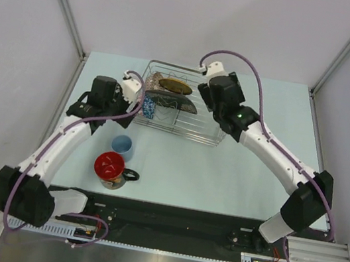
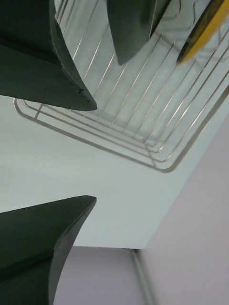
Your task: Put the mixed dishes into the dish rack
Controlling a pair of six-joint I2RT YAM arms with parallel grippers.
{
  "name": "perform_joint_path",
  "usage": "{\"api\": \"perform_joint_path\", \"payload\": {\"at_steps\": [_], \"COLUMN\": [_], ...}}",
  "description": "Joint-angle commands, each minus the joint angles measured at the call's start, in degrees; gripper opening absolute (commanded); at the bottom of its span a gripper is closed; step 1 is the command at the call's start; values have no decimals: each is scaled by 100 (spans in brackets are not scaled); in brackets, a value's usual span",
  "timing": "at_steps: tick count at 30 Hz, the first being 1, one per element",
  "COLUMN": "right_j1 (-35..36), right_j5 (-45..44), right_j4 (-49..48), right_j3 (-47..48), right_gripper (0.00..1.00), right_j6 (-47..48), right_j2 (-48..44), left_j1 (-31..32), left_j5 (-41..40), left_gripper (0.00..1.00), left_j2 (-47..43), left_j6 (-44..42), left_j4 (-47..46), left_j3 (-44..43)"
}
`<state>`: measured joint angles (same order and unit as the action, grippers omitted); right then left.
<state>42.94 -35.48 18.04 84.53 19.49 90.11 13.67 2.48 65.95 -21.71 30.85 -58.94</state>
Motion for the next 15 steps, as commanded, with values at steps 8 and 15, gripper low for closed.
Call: {"api": "perform_joint_path", "payload": {"at_steps": [8,15], "right_j1": [-1199,-1297], "right_j5": [577,692], "right_j4": [752,1078], "right_j3": [-7,-42], "right_gripper": [74,72], "right_j6": [-2282,-2564], "right_j2": [745,1053], "left_j1": [-1165,-1183], "left_j5": [-37,138], "left_gripper": [92,92], "left_j2": [2034,2553], "left_j6": [546,782], "left_j4": [-958,-1108], "left_j3": [-1260,-1366]}}
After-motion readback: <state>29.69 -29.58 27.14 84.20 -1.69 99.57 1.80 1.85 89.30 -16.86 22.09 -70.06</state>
